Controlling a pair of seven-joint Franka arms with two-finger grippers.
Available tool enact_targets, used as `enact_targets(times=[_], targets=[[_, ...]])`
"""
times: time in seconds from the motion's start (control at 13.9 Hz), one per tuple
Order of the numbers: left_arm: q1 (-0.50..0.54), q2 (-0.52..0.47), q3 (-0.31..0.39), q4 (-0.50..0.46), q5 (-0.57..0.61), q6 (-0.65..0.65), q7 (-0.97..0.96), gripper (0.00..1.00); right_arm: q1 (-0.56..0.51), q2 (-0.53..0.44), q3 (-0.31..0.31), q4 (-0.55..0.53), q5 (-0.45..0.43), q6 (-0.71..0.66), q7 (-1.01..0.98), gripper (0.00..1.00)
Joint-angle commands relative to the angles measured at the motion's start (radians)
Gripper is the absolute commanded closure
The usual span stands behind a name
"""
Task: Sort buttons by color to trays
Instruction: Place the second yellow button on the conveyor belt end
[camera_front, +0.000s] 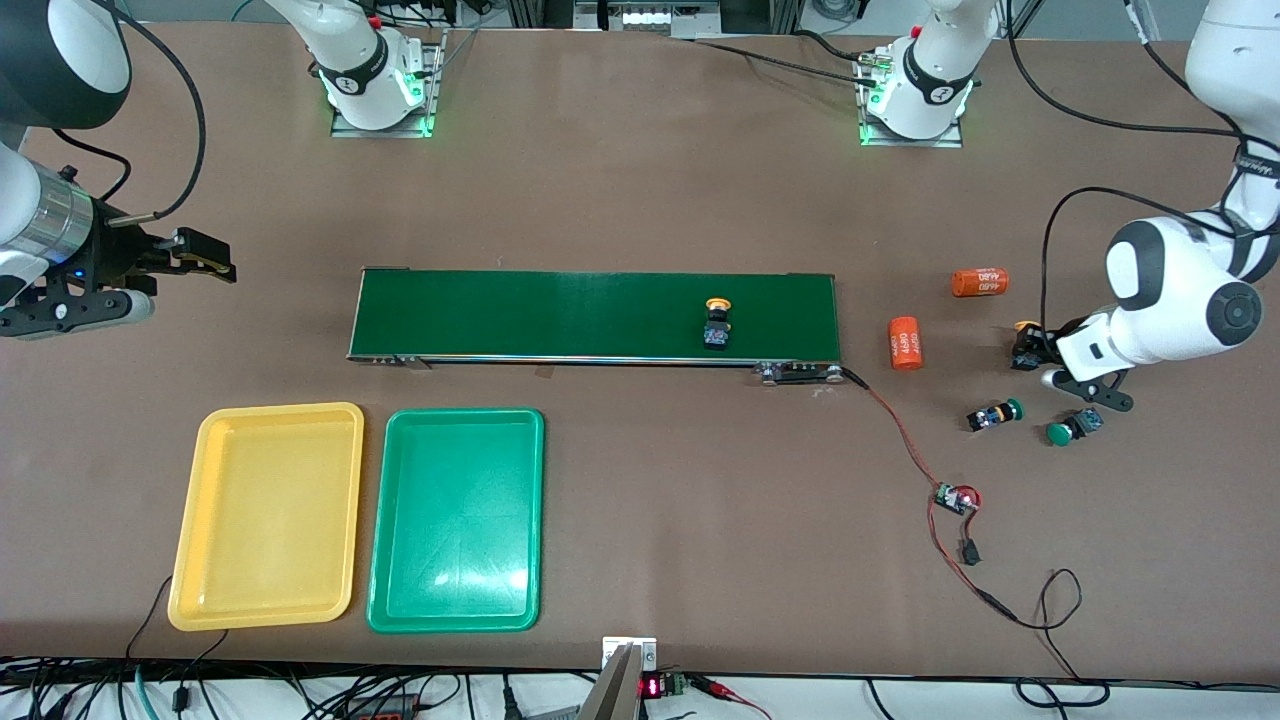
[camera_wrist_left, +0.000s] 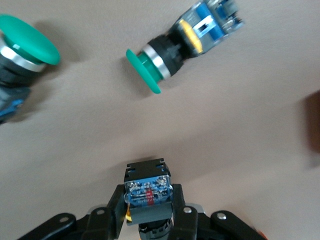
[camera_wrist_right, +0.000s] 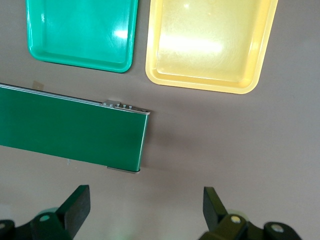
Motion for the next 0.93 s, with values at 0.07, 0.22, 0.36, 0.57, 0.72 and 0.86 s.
enact_targets(times=[0.07, 0.22, 0.36, 0.57, 0.72, 0.86], targets=[[-0.122, -0.134, -0.040, 0.100, -0.014, -0.261, -0.016, 0.87, -0.001, -0.010, 0.004, -0.008, 0.002, -0.011, -0.013, 0.00], [-0.184, -0.153, -0.077, 0.124, -0.087, -0.289, -0.101, 0.87, -0.001, -0.011, 0.002, -0.008, 0.002, -0.025, -0.017, 0.00], [-0.296, -0.148, -0.097, 0.124, -0.094, -0.286, -0.305, 0.88, -0.001, -0.011, 0.002, -0.008, 0.004, -0.025, -0.017, 0.00], [-0.457, -0.106, -0.097, 0.139, -0.119, -0.245, -0.578, 0.89, 0.000, -0.013, 0.004, -0.008, 0.006, -0.034, -0.020, 0.00], [-0.514, -0.044, -0.097, 0.180, -0.165, -0.211, -0.640, 0.89, -0.001, -0.013, 0.004, -0.010, 0.002, -0.054, -0.020, 0.00], [-0.557, 0.000, -0.095, 0.196, -0.219, -0.176, -0.694, 0.89, -0.003, -0.011, 0.004, -0.008, 0.002, -0.056, -0.022, 0.00]])
